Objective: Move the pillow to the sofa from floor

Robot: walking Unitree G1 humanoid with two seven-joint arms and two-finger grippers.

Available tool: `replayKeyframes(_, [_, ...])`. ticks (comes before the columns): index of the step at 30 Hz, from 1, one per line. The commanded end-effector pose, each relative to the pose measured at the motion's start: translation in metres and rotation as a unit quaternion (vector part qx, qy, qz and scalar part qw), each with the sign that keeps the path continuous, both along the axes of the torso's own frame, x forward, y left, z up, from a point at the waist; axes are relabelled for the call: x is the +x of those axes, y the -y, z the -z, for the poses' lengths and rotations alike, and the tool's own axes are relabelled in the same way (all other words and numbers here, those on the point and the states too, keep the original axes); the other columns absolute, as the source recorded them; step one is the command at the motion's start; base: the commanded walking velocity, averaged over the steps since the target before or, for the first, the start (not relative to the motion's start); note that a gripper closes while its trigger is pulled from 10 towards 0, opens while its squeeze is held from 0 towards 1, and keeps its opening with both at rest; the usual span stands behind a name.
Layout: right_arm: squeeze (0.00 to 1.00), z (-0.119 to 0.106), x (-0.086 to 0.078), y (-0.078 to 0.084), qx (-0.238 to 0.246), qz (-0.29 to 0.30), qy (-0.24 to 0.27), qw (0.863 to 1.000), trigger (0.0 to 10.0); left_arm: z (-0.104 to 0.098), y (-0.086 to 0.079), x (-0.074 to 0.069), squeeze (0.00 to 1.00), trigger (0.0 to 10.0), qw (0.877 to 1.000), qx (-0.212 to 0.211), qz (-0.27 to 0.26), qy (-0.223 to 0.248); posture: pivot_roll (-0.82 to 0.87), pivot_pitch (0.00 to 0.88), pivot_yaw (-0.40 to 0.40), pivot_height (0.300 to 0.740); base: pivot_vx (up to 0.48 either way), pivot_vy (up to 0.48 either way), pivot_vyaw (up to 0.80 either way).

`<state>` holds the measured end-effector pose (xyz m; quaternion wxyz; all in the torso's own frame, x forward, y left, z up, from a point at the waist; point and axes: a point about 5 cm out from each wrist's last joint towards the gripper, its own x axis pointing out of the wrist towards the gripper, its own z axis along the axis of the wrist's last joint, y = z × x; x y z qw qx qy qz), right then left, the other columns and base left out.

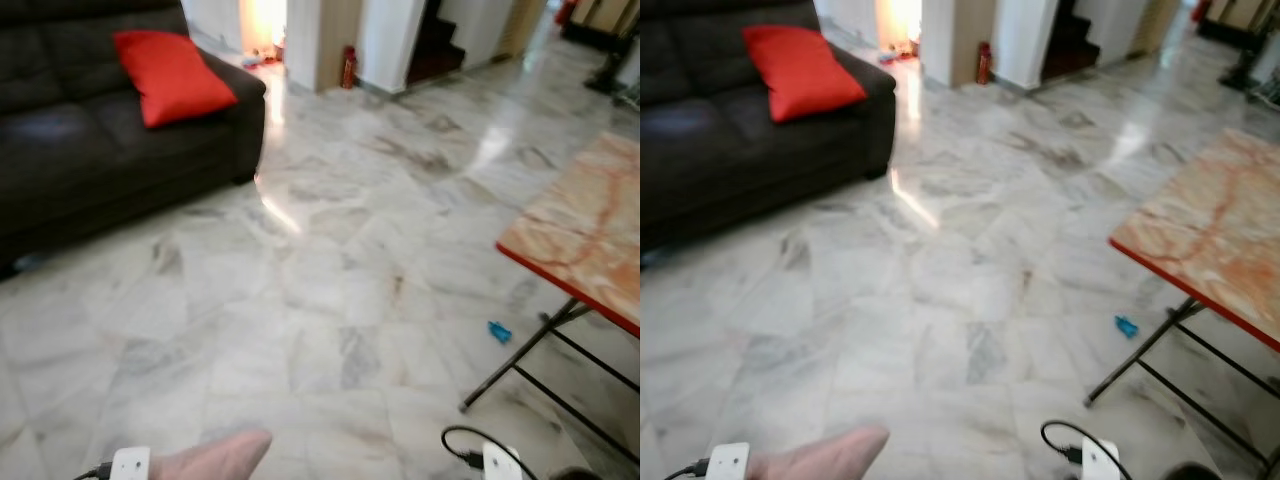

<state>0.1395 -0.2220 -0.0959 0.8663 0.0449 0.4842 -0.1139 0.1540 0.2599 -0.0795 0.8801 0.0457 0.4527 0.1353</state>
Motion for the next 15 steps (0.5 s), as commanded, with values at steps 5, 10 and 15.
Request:
replayKeyframes(5, [0.0, -0.0004, -0.0012, 0.0037, -0.003, 0.001, -0.001, 1.0, 10.0, 0.0016, -0.0032, -0.0059, 0.0, 10.0, 1.0, 0.0, 0.003, -0.014, 0.09, 0.0, -0.104, 0.74, 0.0, 0.0, 0.48])
replayKeyframes(10, [0.0, 0.0, -0.003, 0.0048, -0.003, 0.004, -0.003, 1.0, 10.0, 0.0017, -0.0034, -0.0065, 0.0, 10.0, 1.0, 0.001, 0.007, -0.013, 0.09, 0.0, -0.103, 0.74, 0.0, 0.0, 0.0])
replayKeyframes(15, [0.0, 0.0002, -0.0034, 0.0049, -0.004, 0.001, -0.006, 1.0, 10.0, 0.0017, -0.0035, -0.0068, 0.0, 10.0, 1.0, 0.001, 0.007, -0.013, 0.09, 0.0, -0.103, 0.74, 0.0, 0.0, 0.0])
